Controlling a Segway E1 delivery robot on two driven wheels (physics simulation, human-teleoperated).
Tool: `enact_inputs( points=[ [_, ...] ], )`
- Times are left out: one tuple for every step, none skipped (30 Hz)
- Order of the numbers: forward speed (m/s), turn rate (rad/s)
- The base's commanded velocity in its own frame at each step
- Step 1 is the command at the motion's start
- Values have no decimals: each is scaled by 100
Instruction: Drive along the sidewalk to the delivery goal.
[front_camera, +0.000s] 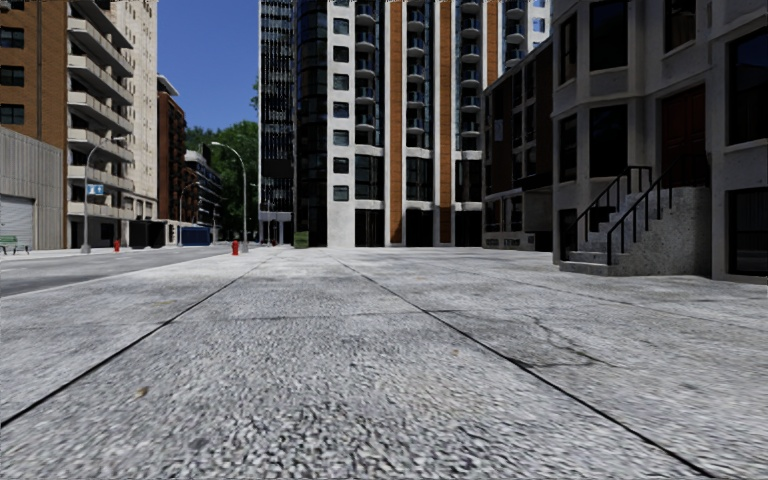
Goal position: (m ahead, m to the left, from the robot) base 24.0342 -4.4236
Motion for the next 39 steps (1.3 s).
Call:
enact_inputs(
  points=[
    [200,-31],
    [200,-31],
    [200,-31],
    [200,-31],
    [200,-35],
    [200,-39],
    [200,-40],
    [200,-40],
    [200,-40],
    [200,-40],
    [200,-40],
    [200,-40],
    [200,-40],
    [200,-40],
    [200,-40],
    [200,-40],
    [200,-37],
    [200,-37],
    [200,-23],
    [200,-5],
    [200,0],
    [200,0],
    [200,0],
    [200,0],
    [200,0],
    [200,0],
    [200,0],
    [200,0],
    [200,0],
    [200,0],
    [200,0],
    [200,0],
    [200,0],
    [200,0],
    [200,0],
    [200,0],
    [200,0],
    [200,0],
    [200,0]
  ],
)
